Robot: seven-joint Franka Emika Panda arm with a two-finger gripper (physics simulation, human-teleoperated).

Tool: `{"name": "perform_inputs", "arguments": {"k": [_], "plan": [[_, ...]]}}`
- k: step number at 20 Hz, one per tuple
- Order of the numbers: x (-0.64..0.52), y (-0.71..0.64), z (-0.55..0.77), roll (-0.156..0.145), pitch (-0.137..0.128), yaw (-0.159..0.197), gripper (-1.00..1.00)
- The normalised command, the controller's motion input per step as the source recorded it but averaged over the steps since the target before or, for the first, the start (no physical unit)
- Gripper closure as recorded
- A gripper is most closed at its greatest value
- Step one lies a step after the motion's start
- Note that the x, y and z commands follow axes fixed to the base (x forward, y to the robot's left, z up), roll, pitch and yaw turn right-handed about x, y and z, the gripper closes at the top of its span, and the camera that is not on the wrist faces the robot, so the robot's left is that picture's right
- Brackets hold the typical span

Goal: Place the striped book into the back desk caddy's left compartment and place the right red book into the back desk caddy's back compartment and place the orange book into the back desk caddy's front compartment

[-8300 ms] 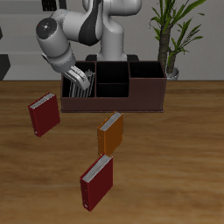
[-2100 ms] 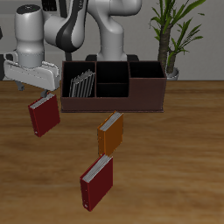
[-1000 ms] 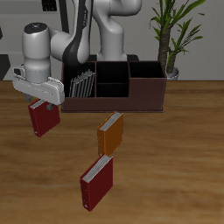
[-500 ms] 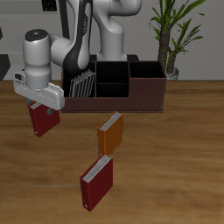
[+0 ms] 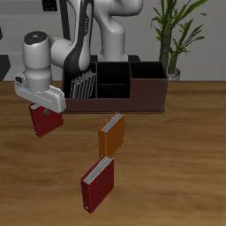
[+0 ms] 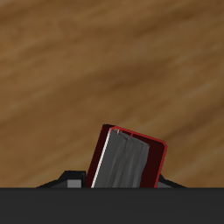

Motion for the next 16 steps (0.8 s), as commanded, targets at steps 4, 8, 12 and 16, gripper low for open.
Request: {"name": "perform_inputs", "arguments": {"k": [4, 8, 12, 16], "plan": [[-0.07, 0.14, 0.22, 0.019, -0.033, 0.038, 1.00], [0.05, 0.32, 0.50, 0.026, -0.042, 0.081, 1.00], [0.06, 0.35, 0.49, 0.004, -0.040, 0.086, 1.00], [-0.14, 0.52, 0.84, 0.043, -0.102, 0.110, 1.00]]}}
